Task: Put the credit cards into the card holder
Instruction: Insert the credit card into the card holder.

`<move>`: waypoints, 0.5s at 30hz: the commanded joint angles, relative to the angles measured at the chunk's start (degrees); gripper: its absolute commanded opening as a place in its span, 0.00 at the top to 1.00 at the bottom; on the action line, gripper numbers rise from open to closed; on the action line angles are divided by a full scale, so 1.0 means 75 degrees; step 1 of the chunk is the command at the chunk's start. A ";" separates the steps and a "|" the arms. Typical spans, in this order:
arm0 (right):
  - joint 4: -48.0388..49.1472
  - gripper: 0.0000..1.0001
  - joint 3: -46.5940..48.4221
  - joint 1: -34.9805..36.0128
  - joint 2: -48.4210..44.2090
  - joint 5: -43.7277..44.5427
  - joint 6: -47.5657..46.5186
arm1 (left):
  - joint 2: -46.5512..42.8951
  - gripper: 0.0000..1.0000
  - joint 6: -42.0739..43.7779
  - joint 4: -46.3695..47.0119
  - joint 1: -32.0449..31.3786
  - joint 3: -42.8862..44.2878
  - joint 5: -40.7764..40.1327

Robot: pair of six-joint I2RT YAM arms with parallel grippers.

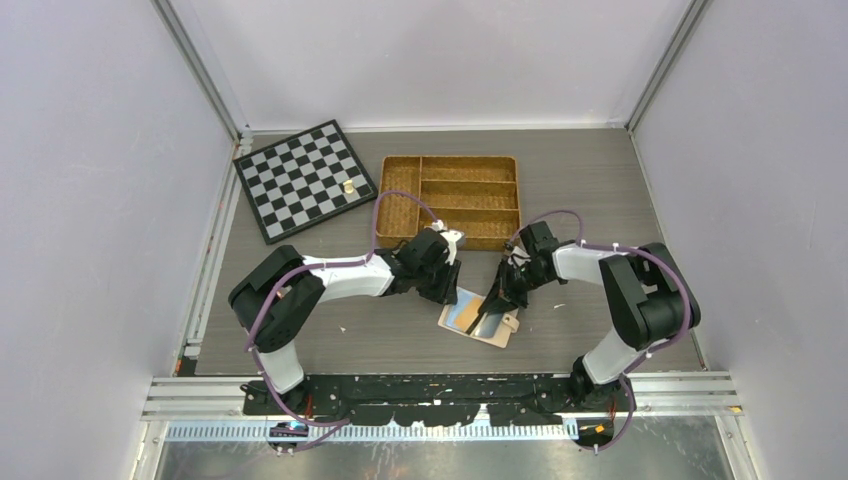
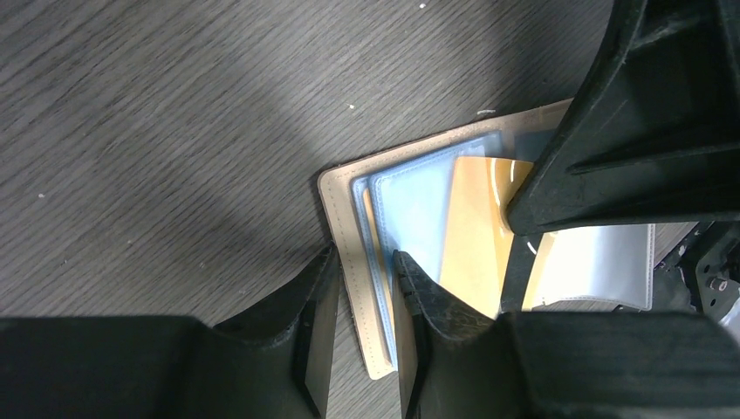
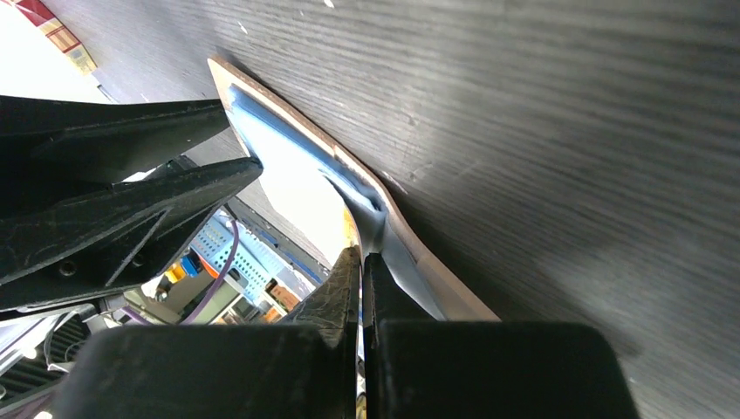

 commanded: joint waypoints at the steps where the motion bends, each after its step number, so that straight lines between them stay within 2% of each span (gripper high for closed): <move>1: -0.0098 0.99 0.0149 0.0058 0.0538 0.0823 -0.0291 | 0.0046 0.70 0.0255 -0.0160 -0.0058 -0.0209 0.0131; 9: 0.0072 0.99 0.0438 0.0056 0.0757 0.0857 -0.0383 | 0.0053 0.71 0.0244 -0.0204 -0.0063 -0.0197 0.0100; 15: -0.0118 0.78 0.0435 0.0053 0.0113 0.1323 -0.0271 | -0.0039 0.71 0.0027 -0.0516 -0.0057 -0.0191 -0.0306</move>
